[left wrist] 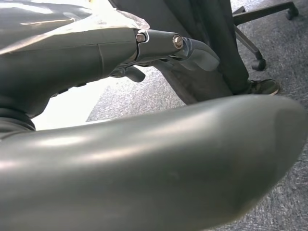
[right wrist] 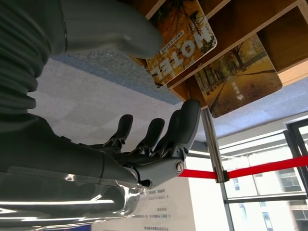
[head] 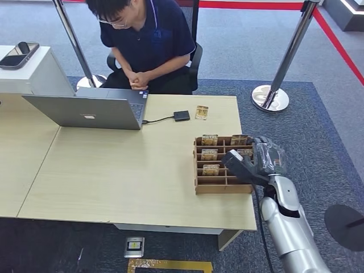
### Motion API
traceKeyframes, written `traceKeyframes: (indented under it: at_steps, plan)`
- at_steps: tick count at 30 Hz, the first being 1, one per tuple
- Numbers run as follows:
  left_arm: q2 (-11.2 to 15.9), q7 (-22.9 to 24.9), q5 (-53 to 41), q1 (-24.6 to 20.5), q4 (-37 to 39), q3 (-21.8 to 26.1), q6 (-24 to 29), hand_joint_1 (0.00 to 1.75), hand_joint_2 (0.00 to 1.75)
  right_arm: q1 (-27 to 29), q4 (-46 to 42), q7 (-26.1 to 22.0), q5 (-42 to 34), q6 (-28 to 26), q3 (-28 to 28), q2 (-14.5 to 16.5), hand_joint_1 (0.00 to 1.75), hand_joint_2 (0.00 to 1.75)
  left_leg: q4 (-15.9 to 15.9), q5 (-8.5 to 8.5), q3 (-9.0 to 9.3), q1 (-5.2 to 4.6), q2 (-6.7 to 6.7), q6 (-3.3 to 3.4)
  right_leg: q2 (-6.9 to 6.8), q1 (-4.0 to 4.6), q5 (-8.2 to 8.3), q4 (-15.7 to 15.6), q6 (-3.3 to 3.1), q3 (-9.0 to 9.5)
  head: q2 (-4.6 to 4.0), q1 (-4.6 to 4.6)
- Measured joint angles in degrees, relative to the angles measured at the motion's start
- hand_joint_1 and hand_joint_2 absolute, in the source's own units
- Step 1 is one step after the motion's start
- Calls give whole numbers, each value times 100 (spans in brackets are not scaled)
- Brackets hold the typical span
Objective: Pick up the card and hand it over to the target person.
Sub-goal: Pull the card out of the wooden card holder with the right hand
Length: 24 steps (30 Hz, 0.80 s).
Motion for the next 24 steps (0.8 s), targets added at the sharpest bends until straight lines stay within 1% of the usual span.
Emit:
traceKeyframes:
  at_steps: [4, 24]
  plan:
    - [-1, -5, -32, -1, -2, -23, -16, 0, 0, 5, 44, 86, 43, 28, 29, 39, 75, 175, -1, 1, -1, 0, 1, -1, 0, 0, 1, 0, -1, -2, 0, 0]
    - [19, -61, -104, 5, -2, -83, -51, 0, 0, 175, 140, 134, 55, 33, 54, 42, 73, 175, -3, 1, 3, 1, -5, -1, -5, 1, 0, -3, 0, 4, 0, 0]
